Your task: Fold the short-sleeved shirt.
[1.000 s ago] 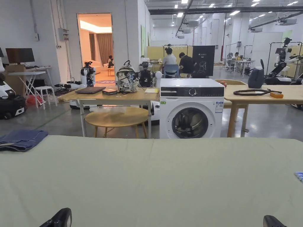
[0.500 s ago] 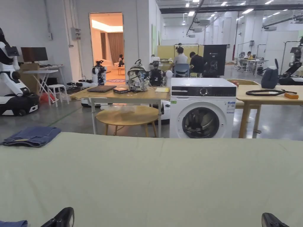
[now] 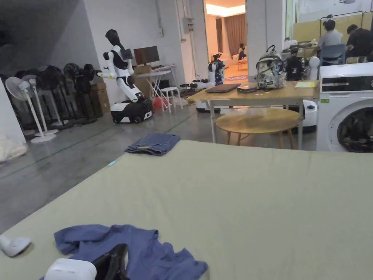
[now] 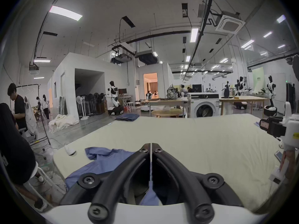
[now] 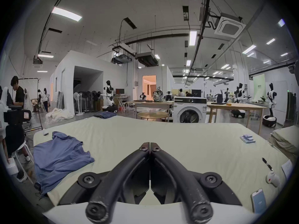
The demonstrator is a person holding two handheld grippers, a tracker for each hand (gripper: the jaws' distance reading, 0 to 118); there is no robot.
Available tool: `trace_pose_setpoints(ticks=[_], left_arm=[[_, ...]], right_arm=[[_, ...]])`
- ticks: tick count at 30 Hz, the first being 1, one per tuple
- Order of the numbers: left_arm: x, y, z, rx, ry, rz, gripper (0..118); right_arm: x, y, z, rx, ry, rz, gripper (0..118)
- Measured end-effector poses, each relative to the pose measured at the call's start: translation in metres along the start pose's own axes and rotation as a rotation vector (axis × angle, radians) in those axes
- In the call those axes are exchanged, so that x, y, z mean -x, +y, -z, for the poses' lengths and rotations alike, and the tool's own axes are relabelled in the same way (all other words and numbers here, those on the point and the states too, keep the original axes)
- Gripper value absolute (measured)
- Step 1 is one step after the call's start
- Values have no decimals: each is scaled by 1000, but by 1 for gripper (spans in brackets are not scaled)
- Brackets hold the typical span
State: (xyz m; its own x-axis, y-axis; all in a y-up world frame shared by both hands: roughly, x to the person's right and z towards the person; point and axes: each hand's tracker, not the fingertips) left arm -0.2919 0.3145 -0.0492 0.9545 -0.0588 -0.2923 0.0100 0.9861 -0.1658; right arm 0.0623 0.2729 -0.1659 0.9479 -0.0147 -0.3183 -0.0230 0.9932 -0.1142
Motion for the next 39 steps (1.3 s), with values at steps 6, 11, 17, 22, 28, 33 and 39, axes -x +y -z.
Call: trace_pose_setpoints(ticks=[6, 11, 17, 22, 28, 33, 39], left_arm=[[45, -26, 71, 229, -4, 27, 72], [84, -62, 173, 493, -75, -85, 73], [111, -140, 288, 815, -21, -11, 72], [104, -142, 289, 766, -16, -25, 7], [119, -124, 289, 754, -30, -144, 0], [168, -9, 286, 517, 29, -304, 0], [133, 139, 273, 289, 4, -115, 0]], right_arm=[[-4, -17, 4, 61, 10, -12, 0], [-18, -33, 8, 139, -13, 4, 0], [-36, -46, 7, 199, -54, 37, 0], [-44, -50, 2, 225, -76, 57, 0], [-51, -46, -6, 218, -53, 64, 0], [-61, -41, -14, 192, -44, 98, 0], [-71, -38, -26, 171, -69, 149, 0]])
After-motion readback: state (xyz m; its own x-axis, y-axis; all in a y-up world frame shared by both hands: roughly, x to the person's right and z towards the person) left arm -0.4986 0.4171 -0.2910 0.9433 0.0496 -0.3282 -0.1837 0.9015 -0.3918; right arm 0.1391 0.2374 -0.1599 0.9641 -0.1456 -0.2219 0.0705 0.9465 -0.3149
